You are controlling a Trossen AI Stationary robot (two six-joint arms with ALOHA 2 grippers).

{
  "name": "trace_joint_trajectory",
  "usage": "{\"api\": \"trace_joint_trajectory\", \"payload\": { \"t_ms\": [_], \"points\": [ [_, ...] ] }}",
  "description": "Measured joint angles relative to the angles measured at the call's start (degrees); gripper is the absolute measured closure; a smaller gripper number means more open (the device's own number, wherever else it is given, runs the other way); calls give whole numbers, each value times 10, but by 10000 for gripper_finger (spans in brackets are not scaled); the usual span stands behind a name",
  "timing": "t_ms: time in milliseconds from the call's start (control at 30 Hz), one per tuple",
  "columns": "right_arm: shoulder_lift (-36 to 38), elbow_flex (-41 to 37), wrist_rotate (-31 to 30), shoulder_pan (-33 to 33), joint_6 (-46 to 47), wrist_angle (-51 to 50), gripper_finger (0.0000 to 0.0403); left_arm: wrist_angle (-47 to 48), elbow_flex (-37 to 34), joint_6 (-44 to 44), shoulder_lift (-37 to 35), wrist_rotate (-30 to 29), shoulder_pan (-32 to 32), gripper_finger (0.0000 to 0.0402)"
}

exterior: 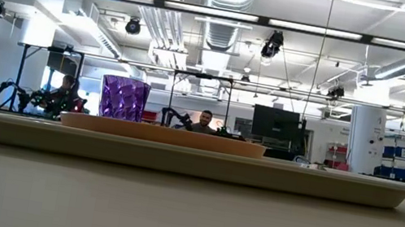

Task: Pick and place plate/cup/fork/spoon on tray
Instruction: Put the orange fork on the beige tray

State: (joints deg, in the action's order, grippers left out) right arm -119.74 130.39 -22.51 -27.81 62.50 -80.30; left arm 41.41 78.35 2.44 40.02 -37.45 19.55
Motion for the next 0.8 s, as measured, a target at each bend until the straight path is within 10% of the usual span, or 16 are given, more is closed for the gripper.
{"api": "trace_joint_trajectory", "payload": {
  "t_ms": [267,800],
  "points": [
    [28,-1,-166,-14,90,-34,394,0,0,-3,-6,0,0,282],
    [-28,-7,196,11,-242,-96,394,-4,0,-13,-21,-1,0,282]
  ]
}}
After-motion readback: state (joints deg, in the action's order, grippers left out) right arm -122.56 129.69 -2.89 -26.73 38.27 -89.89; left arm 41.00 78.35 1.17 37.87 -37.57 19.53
